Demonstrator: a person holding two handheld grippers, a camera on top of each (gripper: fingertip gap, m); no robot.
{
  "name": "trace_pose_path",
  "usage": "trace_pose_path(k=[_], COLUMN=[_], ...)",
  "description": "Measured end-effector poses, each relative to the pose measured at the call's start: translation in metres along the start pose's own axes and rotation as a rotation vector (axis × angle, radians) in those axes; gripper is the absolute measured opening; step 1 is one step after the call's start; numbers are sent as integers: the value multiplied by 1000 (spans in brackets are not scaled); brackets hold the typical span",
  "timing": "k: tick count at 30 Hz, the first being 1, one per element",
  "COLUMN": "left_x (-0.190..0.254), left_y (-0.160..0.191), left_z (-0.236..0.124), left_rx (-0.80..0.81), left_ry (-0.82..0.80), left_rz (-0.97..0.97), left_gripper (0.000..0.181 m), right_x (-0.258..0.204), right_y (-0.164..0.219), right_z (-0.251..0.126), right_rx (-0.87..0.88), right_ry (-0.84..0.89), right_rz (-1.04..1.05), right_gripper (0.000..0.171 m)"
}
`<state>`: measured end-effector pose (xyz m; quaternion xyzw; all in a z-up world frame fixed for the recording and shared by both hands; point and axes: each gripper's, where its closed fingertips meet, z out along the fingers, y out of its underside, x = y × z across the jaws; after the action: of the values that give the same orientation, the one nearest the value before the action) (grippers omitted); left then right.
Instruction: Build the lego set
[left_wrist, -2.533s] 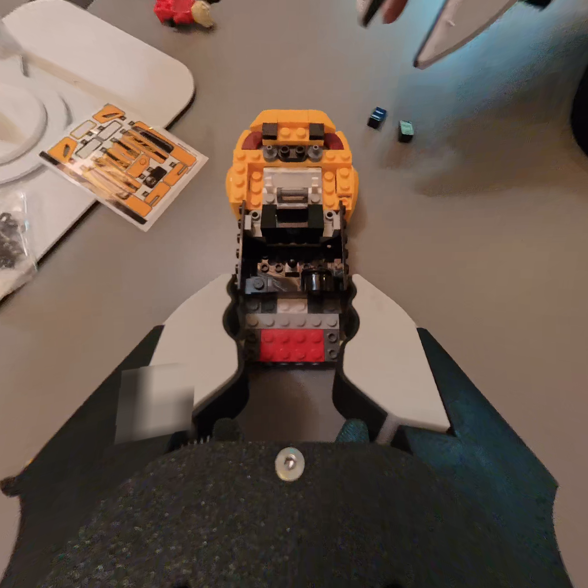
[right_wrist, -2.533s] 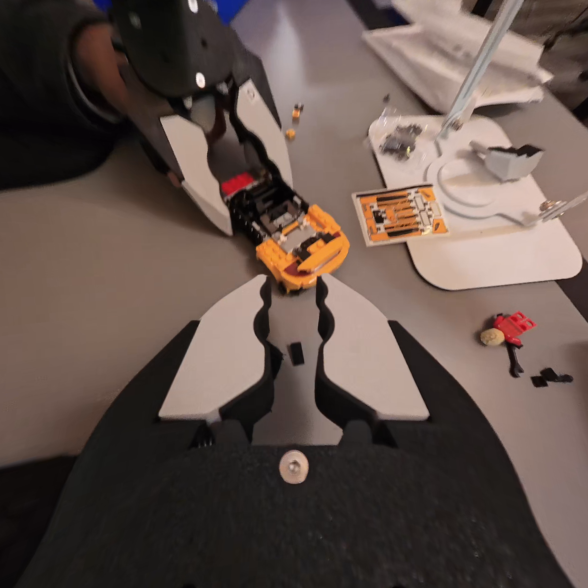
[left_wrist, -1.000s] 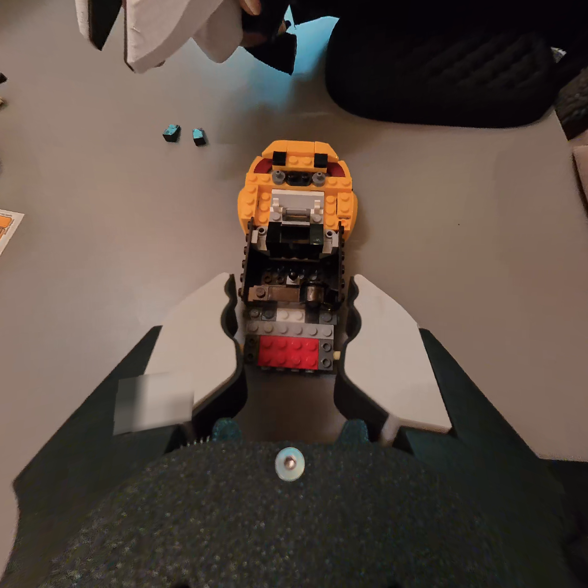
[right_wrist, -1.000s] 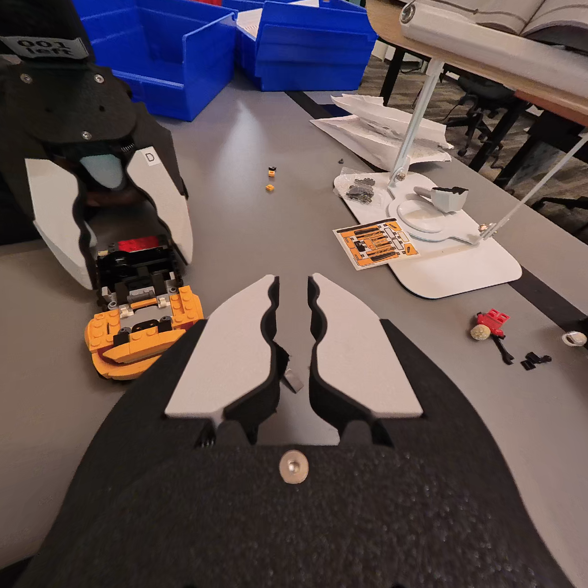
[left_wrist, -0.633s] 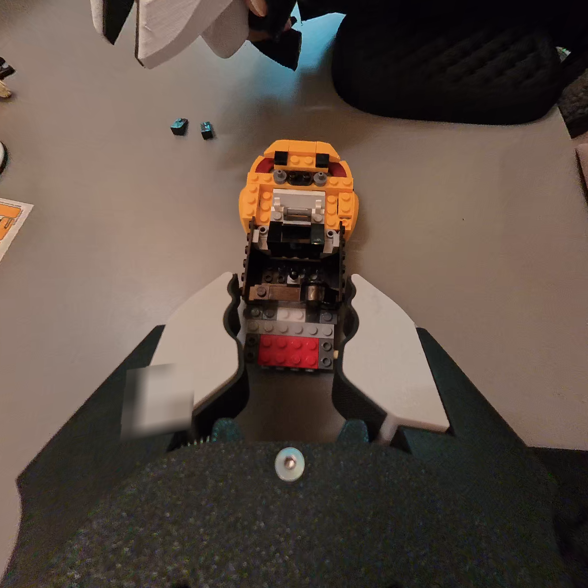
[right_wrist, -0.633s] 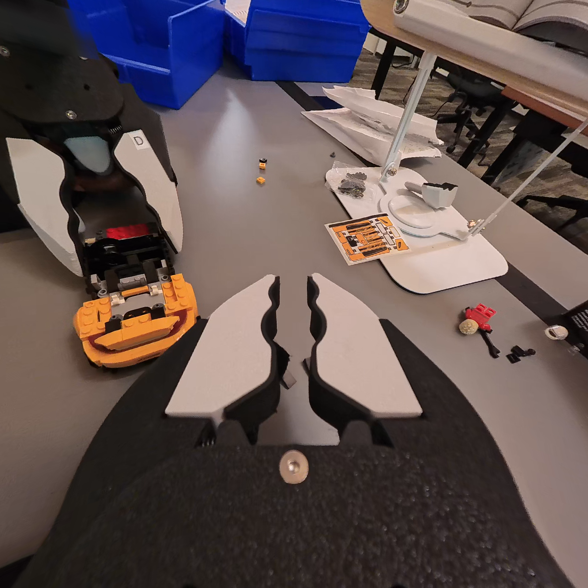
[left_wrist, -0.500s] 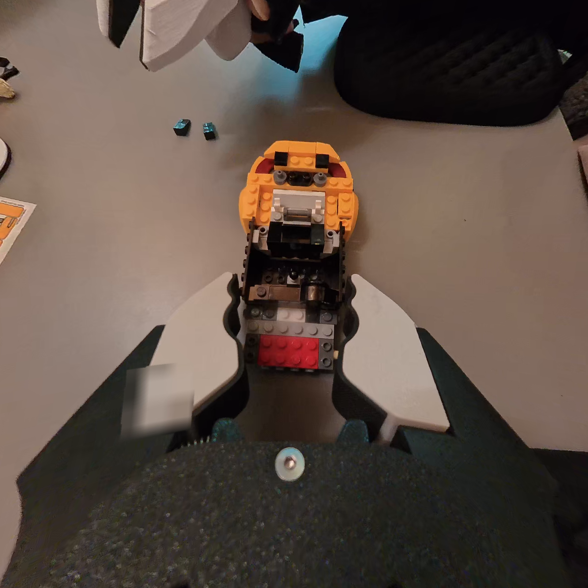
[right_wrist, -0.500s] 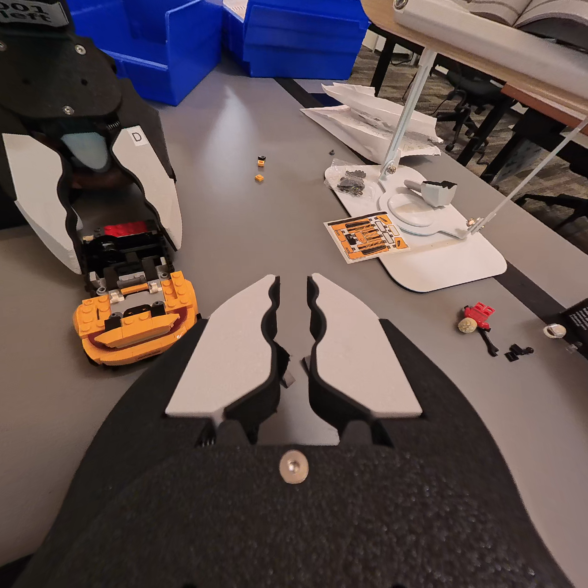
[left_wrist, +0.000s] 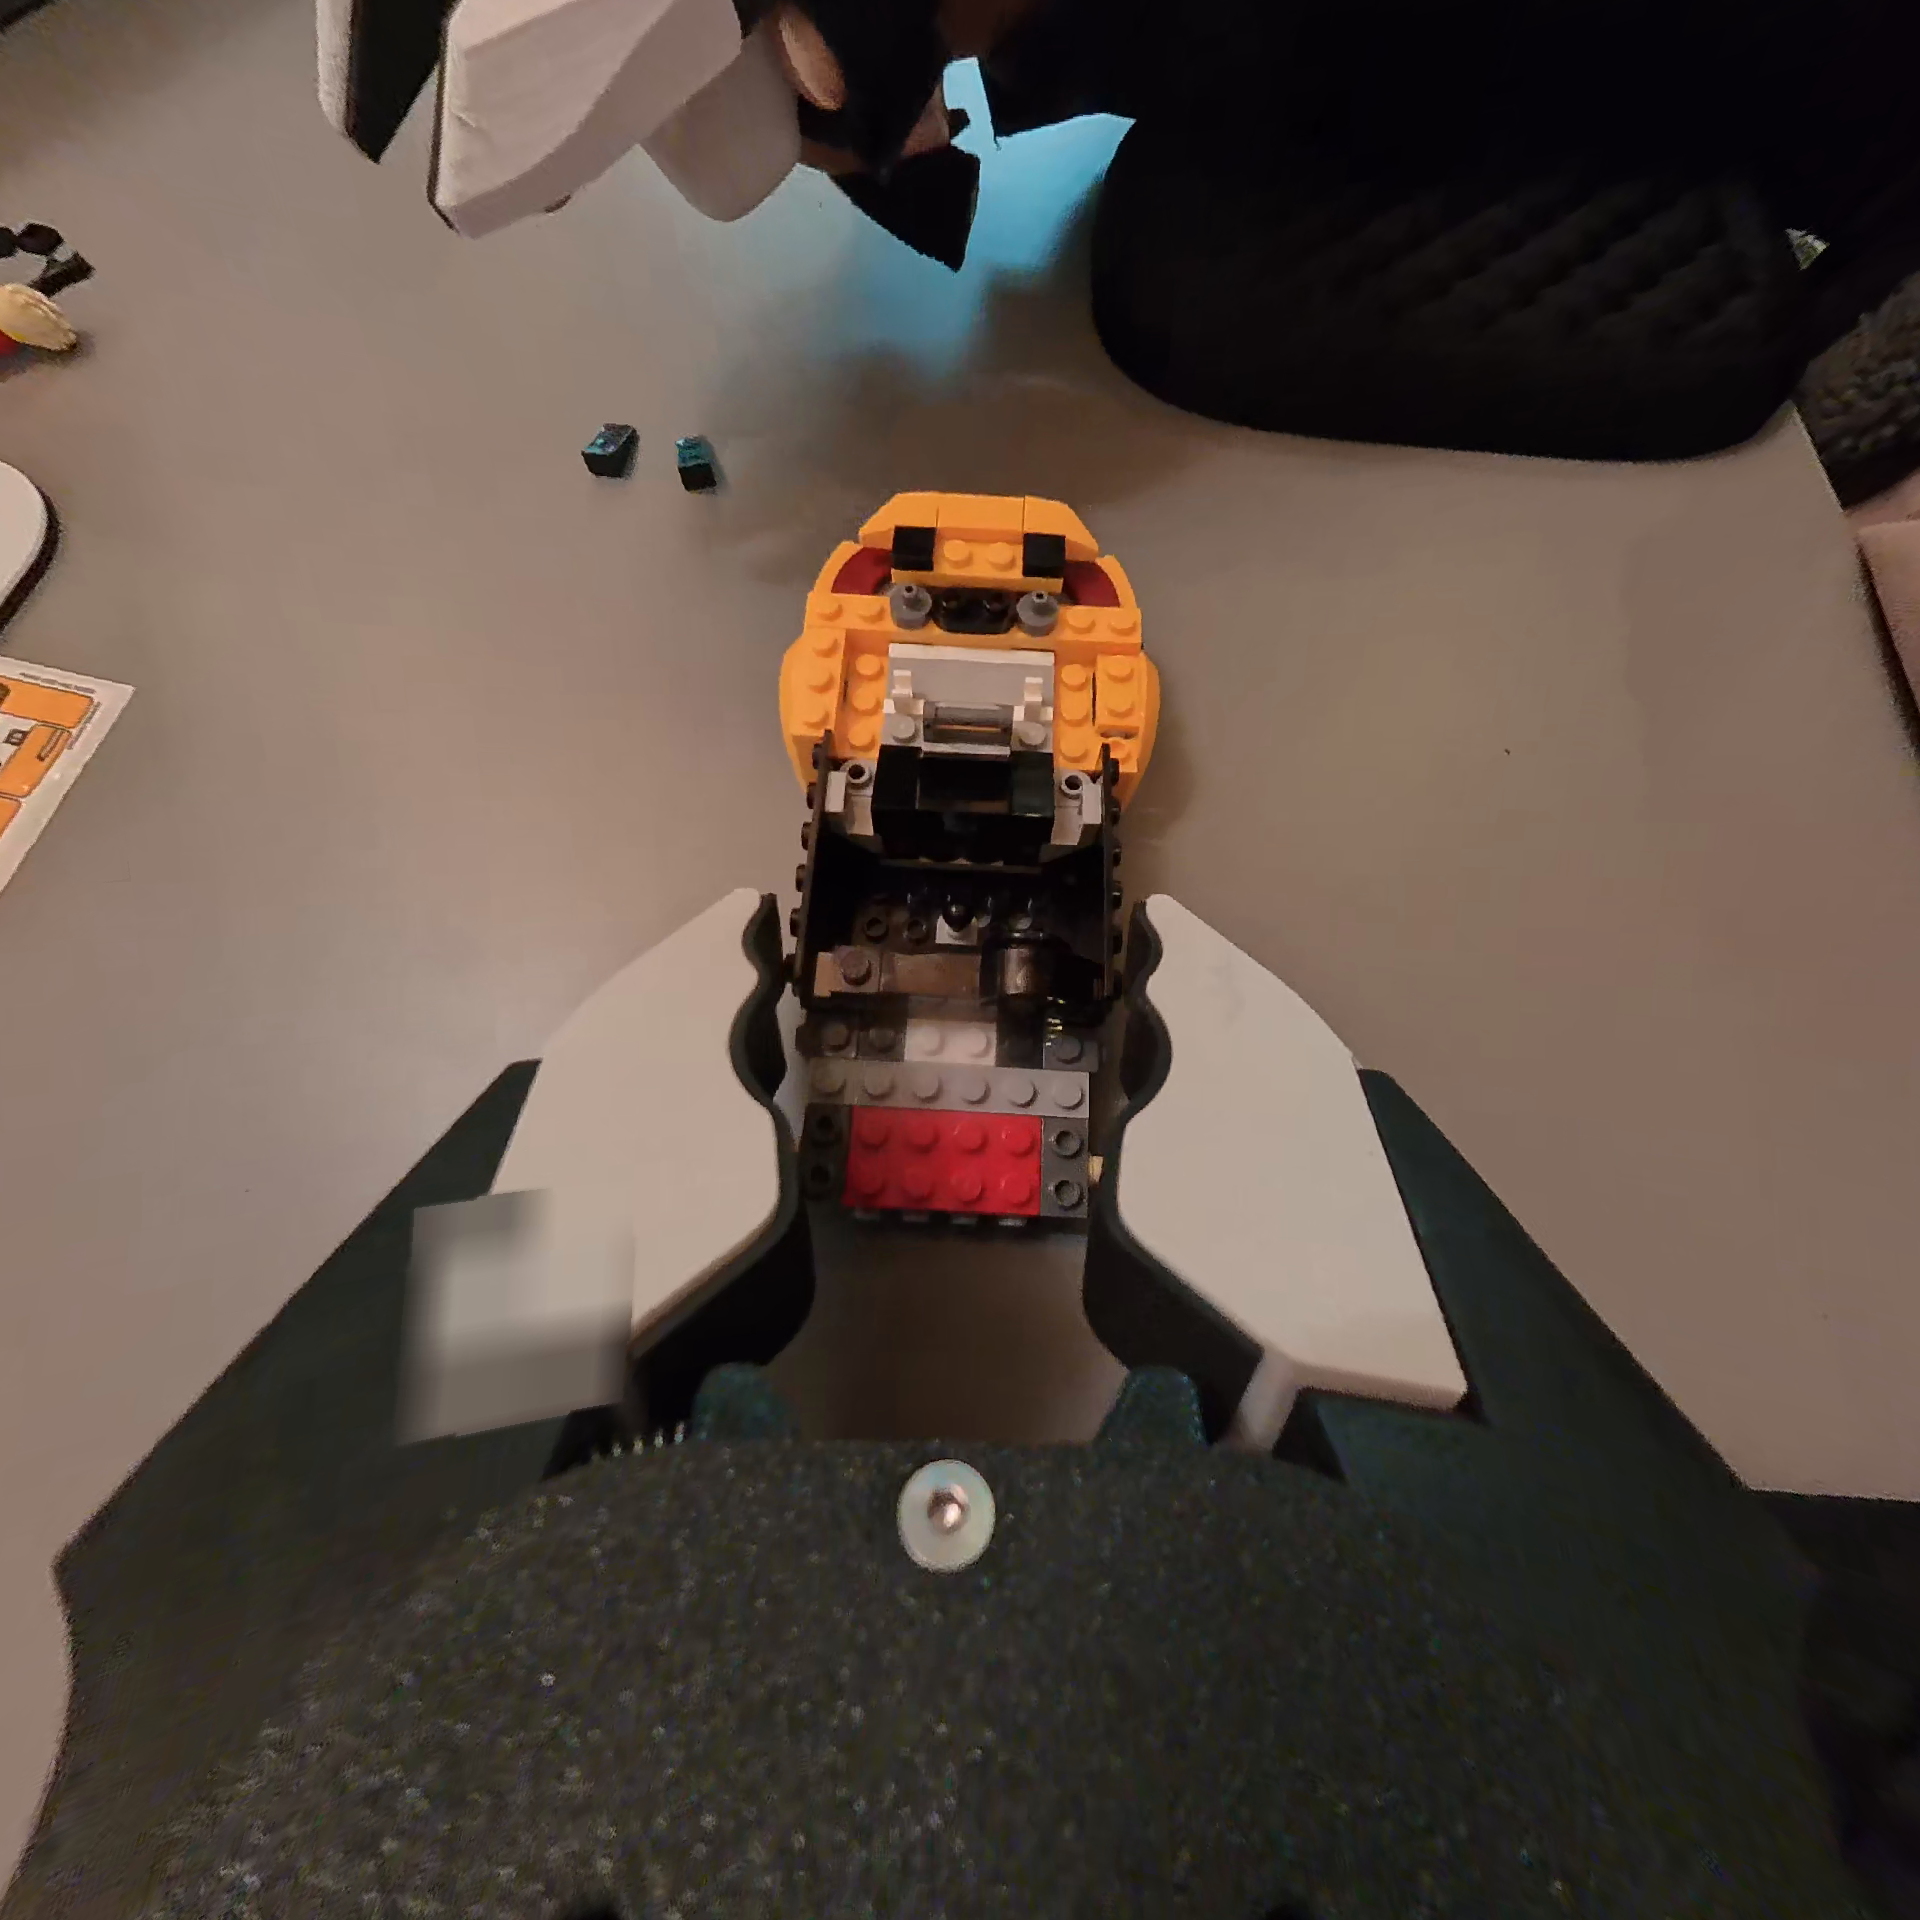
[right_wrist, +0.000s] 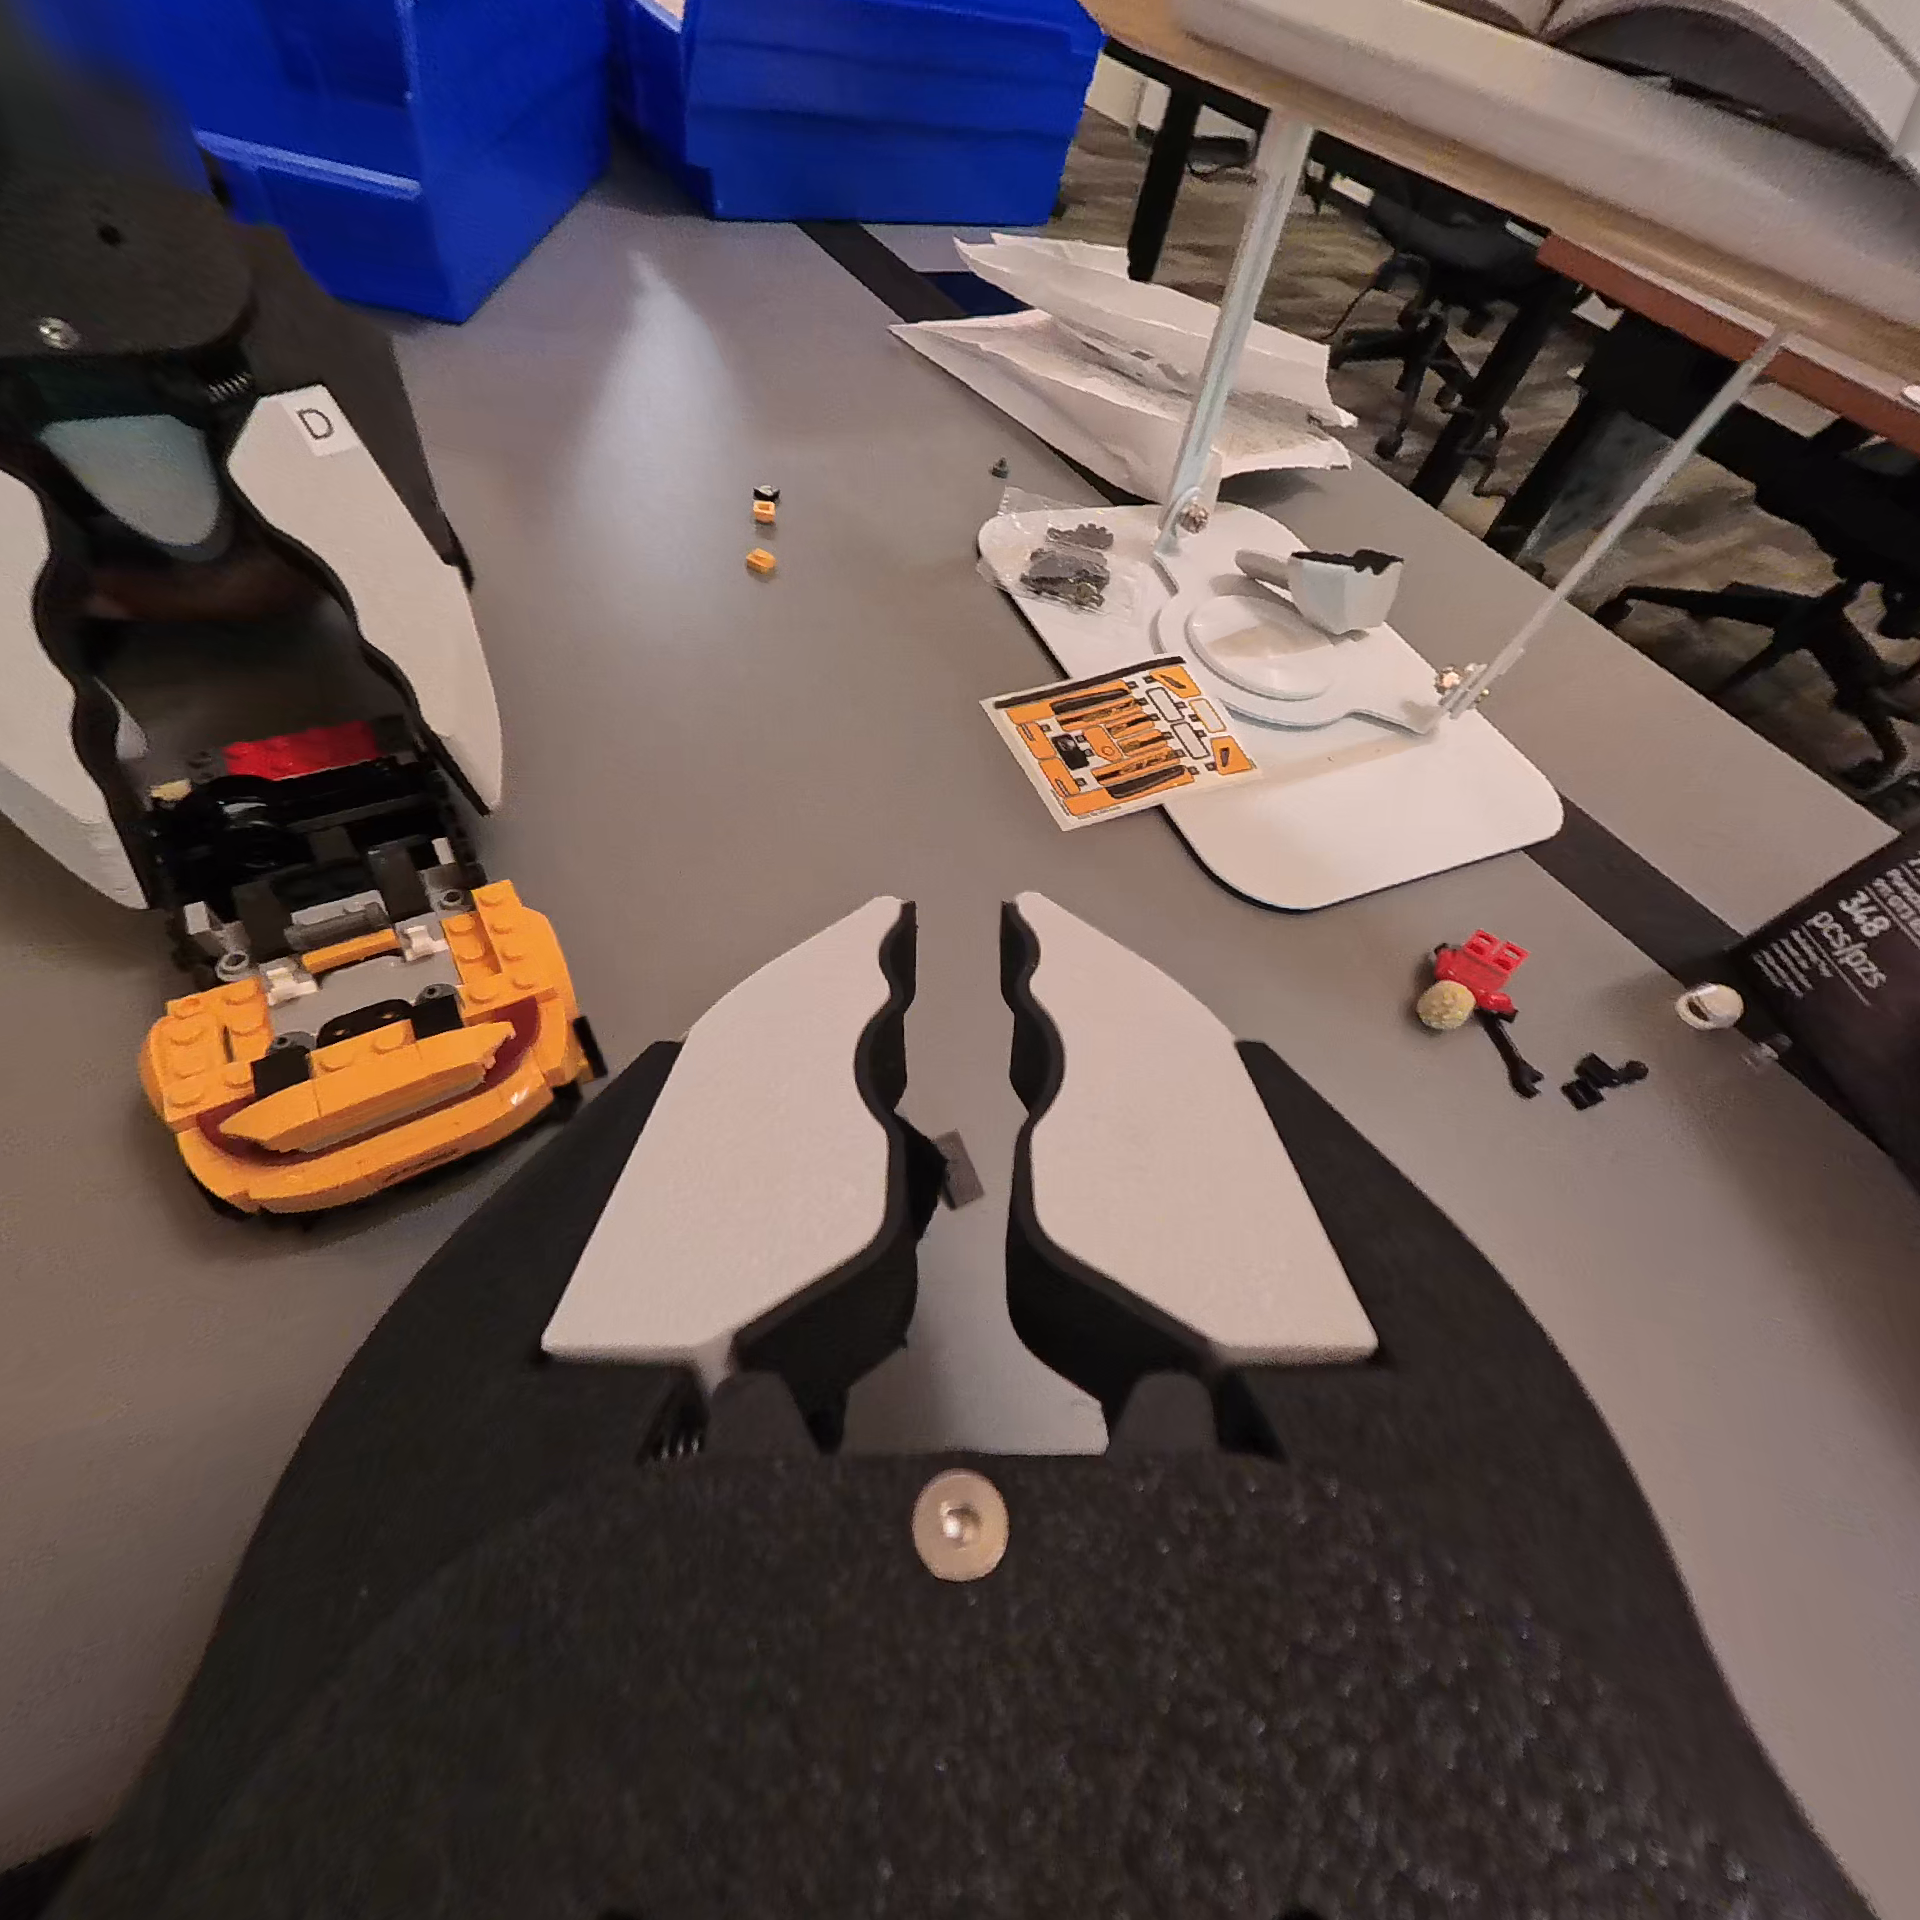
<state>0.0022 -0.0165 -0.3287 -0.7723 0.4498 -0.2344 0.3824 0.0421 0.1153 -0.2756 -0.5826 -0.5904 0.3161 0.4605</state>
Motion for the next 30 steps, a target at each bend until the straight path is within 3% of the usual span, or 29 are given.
trace_pose_path(k=[14,25,30], left_x=[0,0,-5], left_y=[0,-1,-6], left_z=[0,0,-4], left_rx=[11,9,0], left_ry=[6,-3,-118], left_rz=[-13,-9,139], left_gripper=[62,62,62], right_x=[3,14,10], right_y=[55,60,56], right_z=[-4,-4,2], right_rx=[-281,-459,-466], right_ry=[-133,-334,-357], right_rz=[-35,-52,-100], right_gripper=[15,19,19])
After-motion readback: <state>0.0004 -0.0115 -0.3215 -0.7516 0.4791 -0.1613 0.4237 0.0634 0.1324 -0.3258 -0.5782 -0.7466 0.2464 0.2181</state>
